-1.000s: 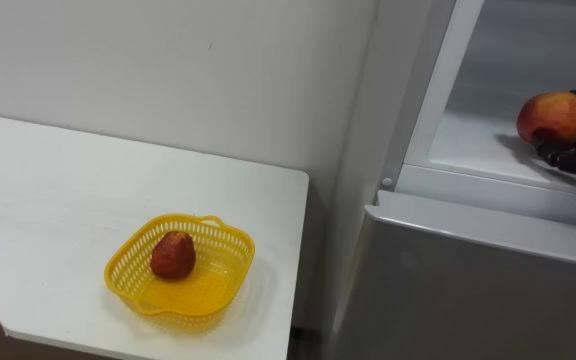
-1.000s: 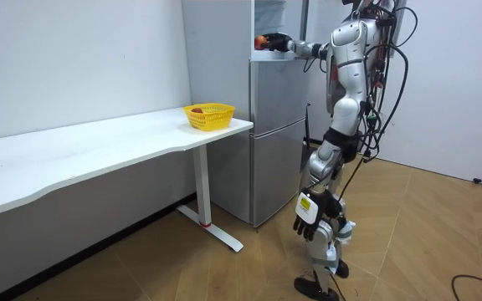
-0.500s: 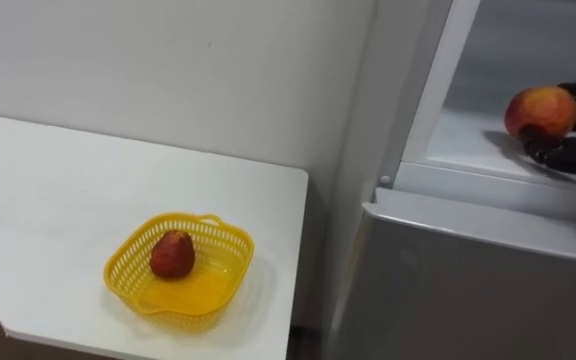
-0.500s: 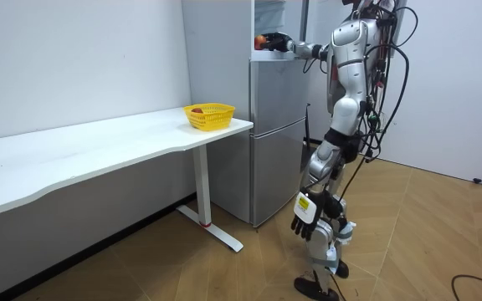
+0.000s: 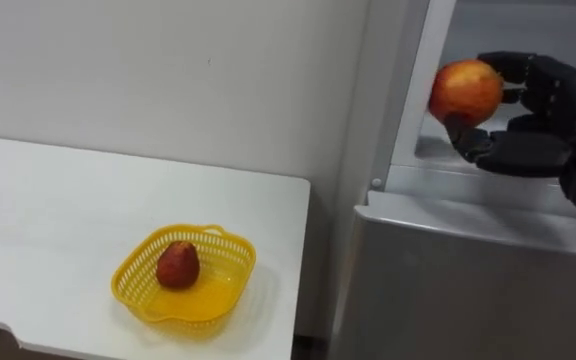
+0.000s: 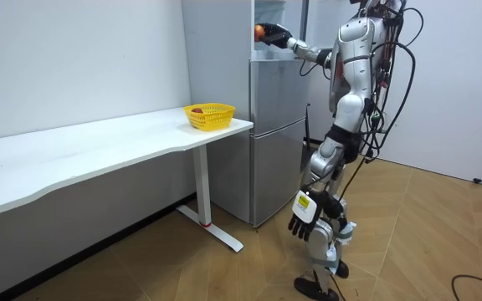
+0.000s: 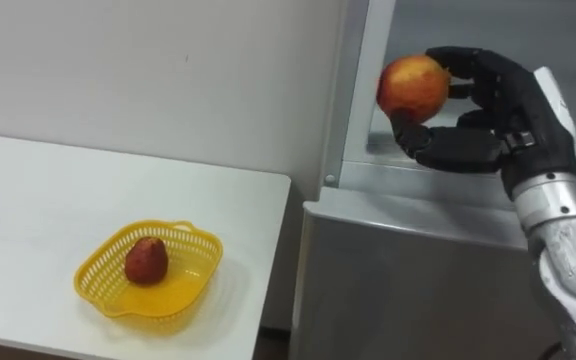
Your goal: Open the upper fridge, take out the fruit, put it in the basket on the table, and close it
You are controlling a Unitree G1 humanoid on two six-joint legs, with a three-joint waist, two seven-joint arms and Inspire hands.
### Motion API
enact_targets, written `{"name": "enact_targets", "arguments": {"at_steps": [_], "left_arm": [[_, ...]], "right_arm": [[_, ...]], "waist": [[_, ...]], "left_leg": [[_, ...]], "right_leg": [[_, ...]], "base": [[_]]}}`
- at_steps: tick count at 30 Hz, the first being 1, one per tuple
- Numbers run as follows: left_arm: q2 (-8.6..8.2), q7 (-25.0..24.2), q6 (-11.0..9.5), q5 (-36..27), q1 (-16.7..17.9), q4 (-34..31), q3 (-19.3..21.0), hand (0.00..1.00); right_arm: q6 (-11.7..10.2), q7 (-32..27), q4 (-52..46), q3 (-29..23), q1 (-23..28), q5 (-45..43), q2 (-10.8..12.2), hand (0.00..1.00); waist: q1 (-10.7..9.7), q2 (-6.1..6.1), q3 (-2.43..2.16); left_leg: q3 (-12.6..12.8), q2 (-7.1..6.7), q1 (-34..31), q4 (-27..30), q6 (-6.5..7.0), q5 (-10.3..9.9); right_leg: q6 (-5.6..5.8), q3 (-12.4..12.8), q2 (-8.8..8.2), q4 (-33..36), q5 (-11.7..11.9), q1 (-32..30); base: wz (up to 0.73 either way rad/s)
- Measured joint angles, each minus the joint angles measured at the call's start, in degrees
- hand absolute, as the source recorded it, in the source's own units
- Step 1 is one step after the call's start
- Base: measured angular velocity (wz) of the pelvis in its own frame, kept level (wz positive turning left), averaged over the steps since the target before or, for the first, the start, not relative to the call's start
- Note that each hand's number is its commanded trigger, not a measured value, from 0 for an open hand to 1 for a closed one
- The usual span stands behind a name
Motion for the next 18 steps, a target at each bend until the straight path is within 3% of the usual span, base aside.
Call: {"name": "enact_targets", "arguments": {"at_steps": [3, 10, 18], "left_arm": [[-0.06, 0.1, -0.2, 0.0, -0.1, 0.9, 0.0, 0.00], [-1.75, 1.1, -2.3, -0.1, -0.1, 2.0, 0.0, 0.00], [-1.78, 1.0, -3.0, -1.3, -0.8, 4.0, 0.0, 0.00]], "right_arm": [[-0.2, -0.2, -4.8, 0.0, 1.4, -0.5, 1.3, 1.00], [-3.1, -2.5, -13.4, -2.0, 5.1, -2.3, 4.2, 1.00], [-3.8, -2.9, -18.3, -1.9, 6.8, -5.4, 6.3, 1.00]], "waist": [[-0.8, 0.23, 0.13], [-1.4, 0.93, 0.51], [-1.2, 1.53, 0.32]], "left_leg": [[0.5, -0.10, 0.1, 0.0, 0.03, 0.0], [1.3, -0.06, 0.1, 0.0, 0.05, 0.0], [2.8, -0.01, 0.8, -0.3, 0.04, 0.0]], "right_leg": [[-0.27, 0.2, -0.10, -0.1, -0.2, 0.0], [-0.32, 0.9, 0.05, -0.2, -0.2, -0.1], [-0.33, 1.9, 0.20, -0.1, -0.2, -0.1]], "base": [[-0.04], [-0.04], [-0.08]]}}
